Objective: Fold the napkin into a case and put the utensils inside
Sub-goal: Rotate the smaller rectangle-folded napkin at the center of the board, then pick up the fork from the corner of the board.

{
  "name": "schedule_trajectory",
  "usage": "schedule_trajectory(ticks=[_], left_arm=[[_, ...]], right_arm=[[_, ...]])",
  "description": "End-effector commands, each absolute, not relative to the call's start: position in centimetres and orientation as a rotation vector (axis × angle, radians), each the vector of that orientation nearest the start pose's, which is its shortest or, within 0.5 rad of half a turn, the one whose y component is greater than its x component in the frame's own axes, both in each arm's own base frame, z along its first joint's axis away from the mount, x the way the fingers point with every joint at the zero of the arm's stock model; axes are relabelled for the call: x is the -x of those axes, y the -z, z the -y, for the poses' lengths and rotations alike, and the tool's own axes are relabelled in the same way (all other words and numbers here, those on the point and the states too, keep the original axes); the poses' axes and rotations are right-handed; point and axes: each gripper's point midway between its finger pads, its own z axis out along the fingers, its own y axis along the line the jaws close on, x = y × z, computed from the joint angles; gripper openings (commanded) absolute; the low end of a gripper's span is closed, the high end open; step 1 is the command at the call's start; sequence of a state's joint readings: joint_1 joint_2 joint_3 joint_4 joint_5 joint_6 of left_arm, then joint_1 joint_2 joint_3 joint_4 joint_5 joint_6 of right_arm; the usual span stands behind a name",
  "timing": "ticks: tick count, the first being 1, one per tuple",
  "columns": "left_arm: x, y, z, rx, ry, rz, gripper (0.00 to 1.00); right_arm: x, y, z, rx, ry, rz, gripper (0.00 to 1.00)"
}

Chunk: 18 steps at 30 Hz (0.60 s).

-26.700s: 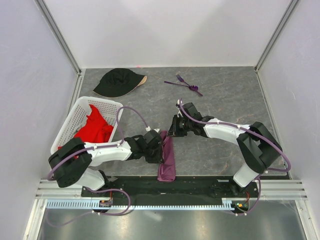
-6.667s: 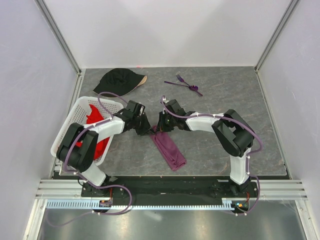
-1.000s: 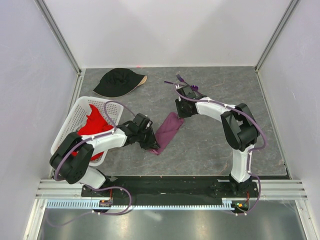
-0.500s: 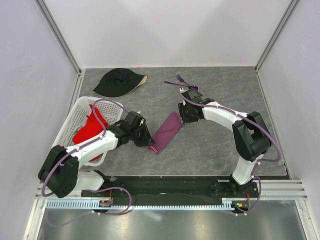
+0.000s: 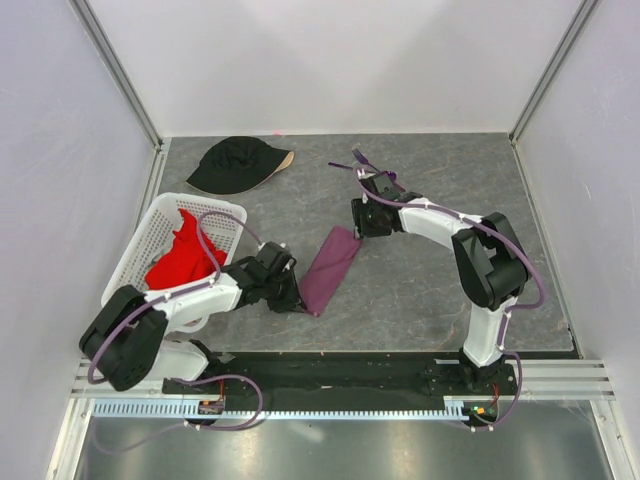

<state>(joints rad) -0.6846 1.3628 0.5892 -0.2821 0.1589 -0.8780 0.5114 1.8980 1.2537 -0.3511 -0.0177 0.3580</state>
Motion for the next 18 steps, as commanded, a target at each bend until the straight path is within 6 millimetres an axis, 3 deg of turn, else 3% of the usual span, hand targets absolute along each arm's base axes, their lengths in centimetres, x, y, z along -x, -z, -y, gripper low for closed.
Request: schedule_trajectory(ticks=[1, 2, 3, 4, 5, 6, 7, 8, 9, 10, 11, 13, 14, 18], left_arm=[[-17.3, -4.6, 22.6, 0.191, 0.782, -2.719, 0.26], [-16.9, -5.4, 23.0, 0.168, 0.833, -2.716, 0.28], [-17.0, -6.5, 23.3, 0.147, 0.865, -2.694, 0.31], [-16.9, -7.3, 23.4, 0.130, 0.882, -2.682, 0.36], [-17.0, -8.6, 23.5, 0.085, 0.908, -2.643, 0.38], [-17.5, -10.1, 23.9, 0.054, 0.930, -2.600, 0.40], [-17.9, -10.9, 24.0, 0.004, 0.928, -2.571, 0.48], [-18.4, -12.6, 24.6, -0.037, 0.952, -2.532, 0.51], [-18.8, -13.4, 24.9, -0.074, 0.962, -2.512, 0.54], [-19.1, -13.8, 25.3, -0.142, 0.959, -2.497, 0.55], [-19.0, -14.4, 25.9, -0.191, 0.992, -2.492, 0.56], [-19.9, -15.4, 27.1, -0.264, 1.018, -2.470, 0.56], [-20.2, -16.6, 27.9, -0.301, 1.057, -2.439, 0.56], [-21.3, -17.1, 28.7, -0.373, 1.054, -2.416, 0.55]], right_arm=[[-43.7, -9.4, -20.0, 0.157, -0.179, -2.387, 0.61], [-45.6, -11.1, -20.0, 0.157, -0.168, -2.342, 0.64], [-46.9, -11.3, -18.8, 0.150, -0.137, -2.335, 0.70], [-47.6, -9.4, -18.0, 0.180, -0.088, -2.381, 0.72], [-49.8, -11.5, -18.1, 0.188, -0.091, -2.336, 0.74], [-51.2, -11.3, -16.8, 0.194, -0.080, -2.341, 0.77], [-51.7, -8.8, -16.5, 0.233, -0.070, -2.400, 0.78], [-54.0, -10.5, -15.6, 0.276, -0.058, -2.357, 0.78], [-54.8, -10.3, -15.1, 0.295, -0.055, -2.368, 0.78], [-54.8, -7.8, -14.5, 0.336, -0.040, -2.433, 0.79], [-56.2, -8.9, -14.5, 0.375, -0.062, -2.398, 0.79], [-56.7, -7.2, -13.1, 0.400, -0.058, -2.435, 0.79], [-57.2, -7.5, -13.2, 0.424, -0.093, -2.421, 0.78], [-57.1, -5.3, -12.6, 0.502, -0.084, -2.448, 0.77]])
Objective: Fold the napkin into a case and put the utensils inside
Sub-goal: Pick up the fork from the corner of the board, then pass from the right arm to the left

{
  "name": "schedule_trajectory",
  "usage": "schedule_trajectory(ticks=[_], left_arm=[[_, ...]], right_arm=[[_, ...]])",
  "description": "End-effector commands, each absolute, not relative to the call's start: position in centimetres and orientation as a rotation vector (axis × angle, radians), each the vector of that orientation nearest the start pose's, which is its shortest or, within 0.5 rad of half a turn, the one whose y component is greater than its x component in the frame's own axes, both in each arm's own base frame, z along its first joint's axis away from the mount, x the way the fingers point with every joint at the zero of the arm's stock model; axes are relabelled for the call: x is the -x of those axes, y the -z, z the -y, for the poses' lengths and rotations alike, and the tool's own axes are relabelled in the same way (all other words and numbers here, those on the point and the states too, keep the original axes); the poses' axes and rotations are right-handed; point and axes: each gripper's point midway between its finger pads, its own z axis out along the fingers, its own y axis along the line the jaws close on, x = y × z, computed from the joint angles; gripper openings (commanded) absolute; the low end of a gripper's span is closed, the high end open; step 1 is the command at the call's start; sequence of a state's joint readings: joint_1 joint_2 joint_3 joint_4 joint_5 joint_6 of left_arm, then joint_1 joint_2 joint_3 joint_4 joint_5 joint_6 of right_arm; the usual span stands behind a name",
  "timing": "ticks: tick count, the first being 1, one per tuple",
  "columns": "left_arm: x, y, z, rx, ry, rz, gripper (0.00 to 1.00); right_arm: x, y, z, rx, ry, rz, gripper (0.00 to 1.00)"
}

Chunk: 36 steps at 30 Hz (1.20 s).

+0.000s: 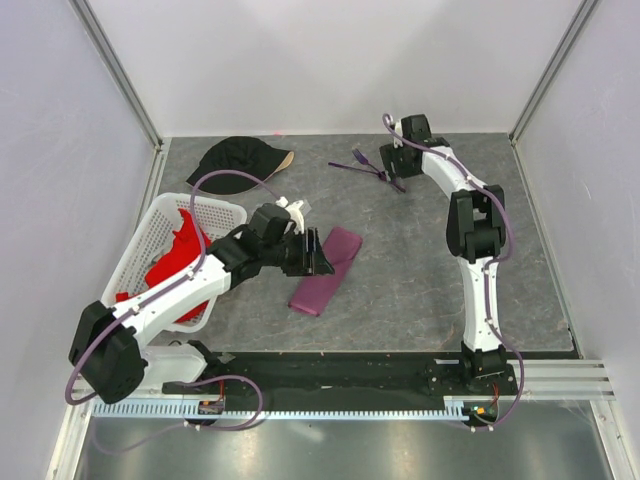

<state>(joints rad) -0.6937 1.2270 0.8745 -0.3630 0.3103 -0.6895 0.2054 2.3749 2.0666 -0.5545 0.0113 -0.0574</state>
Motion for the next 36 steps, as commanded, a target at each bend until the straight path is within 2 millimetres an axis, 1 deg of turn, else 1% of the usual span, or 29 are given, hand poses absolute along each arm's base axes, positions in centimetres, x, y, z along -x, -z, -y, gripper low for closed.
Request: schedule_trajectory(ticks=[1, 4, 7, 8, 10, 11, 12, 14, 15, 16, 17, 18, 19, 20, 21, 22, 24, 25, 26, 27, 28, 29, 30, 31, 32, 33, 34, 35, 36], left_arm=[[-21.6, -17.2, 28.7, -0.371, 1.055, -2.415, 0.54], [-22.0, -17.2, 28.9, -0.367, 1.085, -2.415, 0.54], [-22.1, -16.8, 28.9, -0.356, 1.091, -2.422, 0.54], [-22.2, -16.7, 28.8, -0.352, 1.088, -2.427, 0.54], [-22.6, -16.5, 28.5, -0.333, 1.080, -2.439, 0.53], [-22.9, -16.5, 28.5, -0.322, 1.088, -2.452, 0.52], [-23.2, -16.6, 28.4, -0.300, 1.099, -2.459, 0.53], [-24.6, -17.1, 27.9, -0.206, 1.144, -2.473, 0.55], [-25.3, -17.1, 27.8, -0.169, 1.151, -2.480, 0.57], [-26.5, -17.4, 27.5, -0.110, 1.157, -2.477, 0.66], [-27.6, -18.8, 28.0, -0.110, 1.191, -2.445, 0.66], [-28.5, -17.9, 28.5, -0.084, 1.207, -2.481, 0.66], [-29.0, -18.4, 29.0, -0.065, 1.247, -2.480, 0.66], [-30.0, -19.8, 30.0, -0.087, 1.296, -2.428, 0.66], [-30.5, -19.4, 30.6, -0.076, 1.319, -2.432, 0.66], [-31.0, -19.5, 31.1, -0.042, 1.359, -2.425, 0.66], [-32.0, -20.0, 31.8, -0.012, 1.383, -2.403, 0.65], [-32.8, -19.4, 32.1, 0.024, 1.382, -2.415, 0.63], [-33.4, -19.7, 32.4, 0.037, 1.384, -2.401, 0.62], [-34.1, -20.0, 32.6, 0.042, 1.394, -2.375, 0.61], [-34.6, -19.9, 32.9, 0.070, 1.406, -2.372, 0.61], [-35.1, -20.3, 33.2, 0.079, 1.418, -2.354, 0.60], [-35.3, -20.4, 33.4, 0.089, 1.428, -2.345, 0.60], [-35.8, -20.6, 33.7, 0.101, 1.445, -2.327, 0.60], [-36.1, -21.1, 34.0, 0.098, 1.456, -2.309, 0.60], [-36.3, -21.3, 34.1, 0.100, 1.457, -2.302, 0.60], [-36.5, -21.5, 34.3, 0.105, 1.454, -2.288, 0.60], [-36.6, -21.7, 34.3, 0.103, 1.455, -2.278, 0.60], [-36.5, -21.8, 34.4, 0.103, 1.454, -2.275, 0.60]], right_arm=[[-56.8, -4.5, -12.5, 0.511, -0.089, -2.466, 0.77], [-56.0, -3.0, -12.8, 0.528, -0.125, -2.504, 0.75], [-55.6, -2.0, -13.1, 0.505, -0.148, -2.534, 0.64], [-55.5, -1.8, -13.2, 0.498, -0.146, -2.543, 0.52], [-55.1, -1.4, -13.1, 0.462, -0.145, -2.565, 0.38], [-54.8, -1.2, -13.5, 0.464, -0.148, -2.573, 0.27], [-54.6, -1.2, -13.7, 0.458, -0.146, -2.574, 0.20], [-54.3, -1.7, -14.5, 0.399, -0.178, -2.573, 0.03], [-54.7, -2.2, -15.1, 0.365, -0.212, -2.546, 0.00], [-54.7, -3.2, -15.6, 0.354, -0.255, -2.522, 0.00], [-54.6, -4.1, -16.7, 0.265, -0.325, -2.515, 0.00], [-55.2, -5.4, -17.3, 0.239, -0.359, -2.471, 0.00], [-55.2, -7.2, -17.7, 0.221, -0.388, -2.437, 0.00], [-55.2, -8.4, -18.2, 0.201, -0.407, -2.412, 0.00], [-55.2, -9.6, -18.6, 0.165, -0.439, -2.389, 0.00], [-54.7, -11.7, -18.7, 0.146, -0.455, -2.360, 0.00], [-53.6, -14.0, -19.5, 0.119, -0.507, -2.319, 0.00], [-51.6, -15.4, -19.1, 0.108, -0.511, -2.303, 0.00], [-50.5, -16.1, -19.3, 0.100, -0.516, -2.292, 0.00], [-49.2, -19.5, -19.4, 0.104, -0.558, -2.217, 0.00], [-47.0, -17.5, -19.2, 0.067, -0.574, -2.271, 0.00], [-45.7, -17.7, -19.4, 0.058, -0.596, -2.266, 0.00], [-44.4, -20.7, -19.6, 0.071, -0.641, -2.182, 0.00], [-42.3, -18.8, -19.5, 0.028, -0.666, -2.229, 0.00], [-41.1, -19.1, -19.8, 0.026, -0.691, -2.217, 0.00], [-40.0, -21.4, -20.0, 0.036, -0.727, -2.148, 0.00], [-38.8, -20.3, -19.8, -0.009, -0.728, -2.170, 0.00], [-37.7, -20.8, -20.5, 0.005, -0.750, -2.155, 0.00], [-36.9, -22.3, -20.6, 0.007, -0.776, -2.108, 0.00]])
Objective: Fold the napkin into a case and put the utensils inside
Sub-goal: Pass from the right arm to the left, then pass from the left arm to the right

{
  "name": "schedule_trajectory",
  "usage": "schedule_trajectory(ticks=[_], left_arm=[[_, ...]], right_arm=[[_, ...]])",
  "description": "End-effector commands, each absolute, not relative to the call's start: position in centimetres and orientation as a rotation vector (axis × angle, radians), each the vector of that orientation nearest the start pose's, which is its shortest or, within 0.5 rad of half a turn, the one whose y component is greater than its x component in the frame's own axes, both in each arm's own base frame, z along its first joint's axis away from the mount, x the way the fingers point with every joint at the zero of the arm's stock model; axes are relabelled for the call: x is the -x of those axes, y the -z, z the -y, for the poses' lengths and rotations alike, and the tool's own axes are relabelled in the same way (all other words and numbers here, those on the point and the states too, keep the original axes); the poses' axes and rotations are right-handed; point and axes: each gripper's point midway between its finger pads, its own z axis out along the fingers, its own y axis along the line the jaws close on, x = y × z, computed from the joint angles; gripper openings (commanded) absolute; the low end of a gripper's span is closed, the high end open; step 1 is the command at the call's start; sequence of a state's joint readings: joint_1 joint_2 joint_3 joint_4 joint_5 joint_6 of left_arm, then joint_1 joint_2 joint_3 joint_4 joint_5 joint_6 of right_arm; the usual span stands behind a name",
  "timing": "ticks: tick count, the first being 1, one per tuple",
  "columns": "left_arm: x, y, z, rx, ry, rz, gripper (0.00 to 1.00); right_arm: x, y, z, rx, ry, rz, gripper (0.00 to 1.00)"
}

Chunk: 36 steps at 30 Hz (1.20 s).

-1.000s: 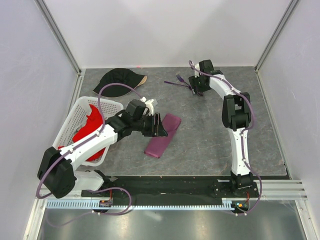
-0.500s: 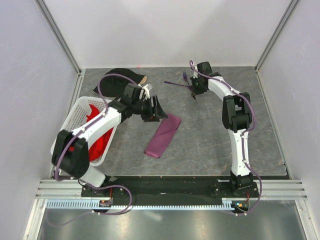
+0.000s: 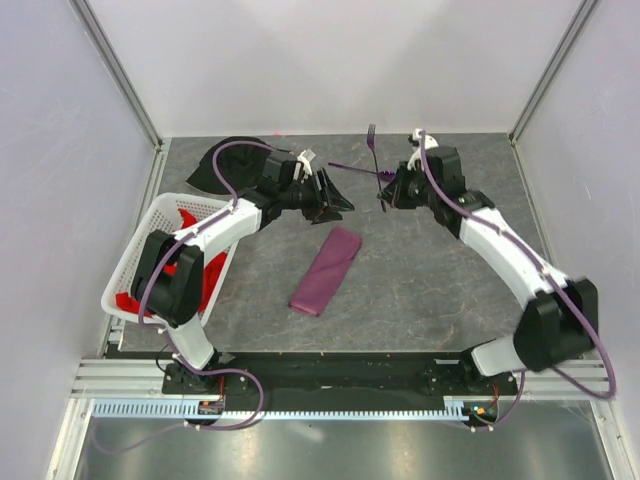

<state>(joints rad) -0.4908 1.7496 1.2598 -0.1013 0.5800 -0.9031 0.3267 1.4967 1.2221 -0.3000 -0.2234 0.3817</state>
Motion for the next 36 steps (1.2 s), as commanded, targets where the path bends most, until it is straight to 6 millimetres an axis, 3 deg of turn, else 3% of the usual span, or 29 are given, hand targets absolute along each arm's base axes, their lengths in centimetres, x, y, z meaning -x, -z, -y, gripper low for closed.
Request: schedule_trajectory(ticks=[1, 6, 11, 14, 16, 18, 19, 21, 22, 23, 24, 25, 26, 30, 33, 36], left_arm=[[-36.5, -22.3, 34.7, 0.086, 1.459, -2.244, 0.60], [-35.0, -24.2, 35.7, 0.012, 1.517, -2.148, 0.59], [-34.2, -23.5, 35.6, 0.017, 1.506, -2.142, 0.54], [-33.7, -22.5, 35.6, 0.029, 1.517, -2.173, 0.42], [-33.2, -21.9, 35.7, 0.021, 1.531, -2.192, 0.23], [-33.1, -21.7, 35.6, 0.012, 1.525, -2.196, 0.10], [-33.0, -21.7, 35.5, 0.001, 1.521, -2.191, 0.08], [-32.8, -21.7, 35.4, -0.067, 1.503, -2.174, 0.02], [-32.5, -21.9, 35.3, -0.099, 1.500, -2.180, 0.02], [-32.4, -21.5, 35.2, -0.148, 1.476, -2.180, 0.02], [-32.0, -21.9, 35.3, -0.196, 1.492, -2.173, 0.02], [-31.6, -21.7, 35.3, -0.227, 1.496, -2.183, 0.02], [-31.3, -21.4, 35.4, -0.275, 1.496, -2.187, 0.02], [-29.5, -20.5, 35.2, -0.359, 1.535, -2.236, 0.02], [-28.9, -20.2, 34.8, -0.390, 1.520, -2.251, 0.02], [-28.5, -19.8, 34.4, -0.402, 1.490, -2.275, 0.02]], right_arm=[[-36.0, -21.7, -20.9, 0.006, -0.787, -2.118, 0.00], [-33.2, -21.5, -22.9, 0.057, -0.821, -2.128, 0.00], [-31.8, -21.2, -24.2, 0.080, -0.852, -2.132, 0.00], [-31.4, -21.5, -24.3, 0.052, -0.866, -2.108, 0.00], [-31.2, -22.0, -24.6, 0.040, -0.892, -2.095, 0.00], [-30.8, -22.0, -25.1, 0.054, -0.914, -2.103, 0.00], [-30.3, -22.0, -25.6, 0.074, -0.937, -2.111, 0.01], [-29.9, -21.7, -25.2, 0.078, -0.916, -2.150, 0.17], [-30.0, -21.7, -24.7, 0.083, -0.876, -2.155, 0.33], [-29.7, -21.7, -24.3, 0.091, -0.862, -2.171, 0.41], [-29.9, -22.6, -24.3, 0.107, -0.866, -2.157, 0.48], [-30.2, -23.0, -23.8, 0.130, -0.850, -2.153, 0.61], [-30.7, -23.6, -23.5, 0.134, -0.829, -2.167, 0.63], [-32.4, -24.1, -23.1, 0.184, -0.822, -2.186, 0.63], [-33.1, -24.0, -23.6, 0.211, -0.825, -2.203, 0.54], [-33.5, -23.4, -24.2, 0.224, -0.847, -2.225, 0.50]])
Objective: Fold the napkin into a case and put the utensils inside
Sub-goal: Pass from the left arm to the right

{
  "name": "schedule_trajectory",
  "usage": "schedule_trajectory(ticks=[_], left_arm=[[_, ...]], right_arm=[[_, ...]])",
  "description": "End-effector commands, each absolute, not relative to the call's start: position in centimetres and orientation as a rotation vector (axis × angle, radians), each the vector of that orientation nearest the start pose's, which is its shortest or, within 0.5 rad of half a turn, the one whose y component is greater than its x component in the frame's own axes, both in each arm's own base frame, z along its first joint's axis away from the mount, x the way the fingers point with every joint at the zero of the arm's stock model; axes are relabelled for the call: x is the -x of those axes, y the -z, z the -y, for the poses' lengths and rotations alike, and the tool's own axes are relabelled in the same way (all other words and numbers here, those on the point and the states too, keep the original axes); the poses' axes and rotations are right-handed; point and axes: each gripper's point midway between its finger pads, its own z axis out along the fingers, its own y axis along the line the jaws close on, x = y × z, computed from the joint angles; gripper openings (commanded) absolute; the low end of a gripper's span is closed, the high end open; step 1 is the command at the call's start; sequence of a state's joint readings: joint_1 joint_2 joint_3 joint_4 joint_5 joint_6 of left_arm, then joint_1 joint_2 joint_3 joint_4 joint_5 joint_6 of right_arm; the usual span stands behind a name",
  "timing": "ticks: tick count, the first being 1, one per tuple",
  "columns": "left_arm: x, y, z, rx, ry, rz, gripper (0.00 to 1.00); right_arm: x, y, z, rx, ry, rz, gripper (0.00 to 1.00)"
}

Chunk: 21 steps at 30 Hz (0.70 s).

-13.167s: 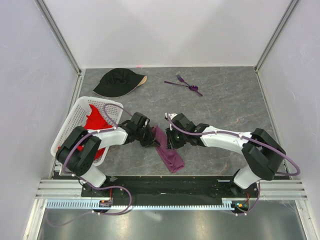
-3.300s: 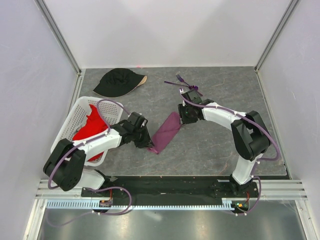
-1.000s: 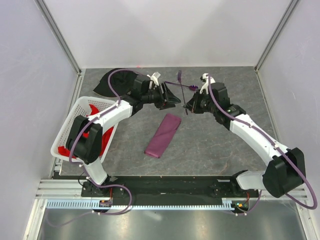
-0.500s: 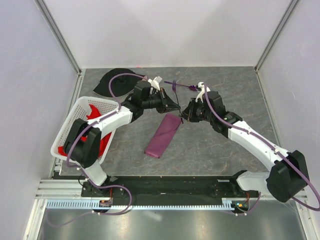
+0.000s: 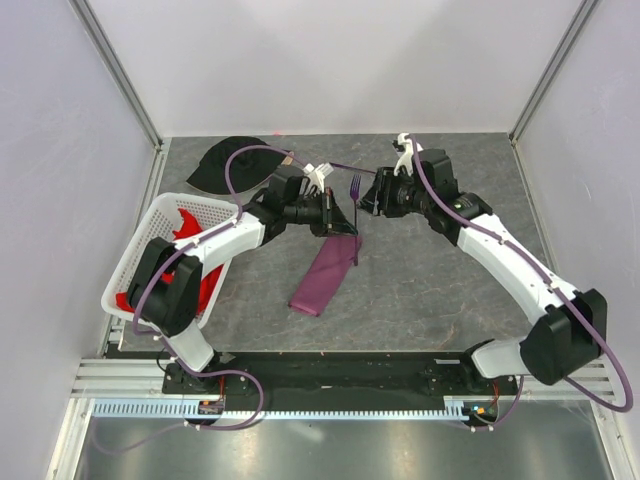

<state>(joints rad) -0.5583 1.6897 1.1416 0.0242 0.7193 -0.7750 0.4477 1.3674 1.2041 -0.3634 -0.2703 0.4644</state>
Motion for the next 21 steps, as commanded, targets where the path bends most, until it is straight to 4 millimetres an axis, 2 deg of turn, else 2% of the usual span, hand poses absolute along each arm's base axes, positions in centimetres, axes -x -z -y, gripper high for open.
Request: schedule_trajectory(ticks=[1, 16, 18, 21], left_arm=[[-28.4, -19.9, 34.4, -0.408, 1.488, -2.276, 0.02], [-27.4, -19.4, 34.3, -0.470, 1.466, -2.287, 0.02], [-27.4, -19.4, 34.3, -0.476, 1.463, -2.286, 0.02], [-27.2, -19.4, 34.3, -0.498, 1.460, -2.281, 0.02]], right_arm=[[-33.7, -23.0, -24.5, 0.226, -0.852, -2.233, 0.49], [-34.5, -21.2, -26.1, 0.196, -0.914, -2.270, 0.40], [-34.6, -20.9, -26.3, 0.192, -0.913, -2.276, 0.33], [-34.9, -20.8, -26.7, 0.178, -0.934, -2.268, 0.28]])
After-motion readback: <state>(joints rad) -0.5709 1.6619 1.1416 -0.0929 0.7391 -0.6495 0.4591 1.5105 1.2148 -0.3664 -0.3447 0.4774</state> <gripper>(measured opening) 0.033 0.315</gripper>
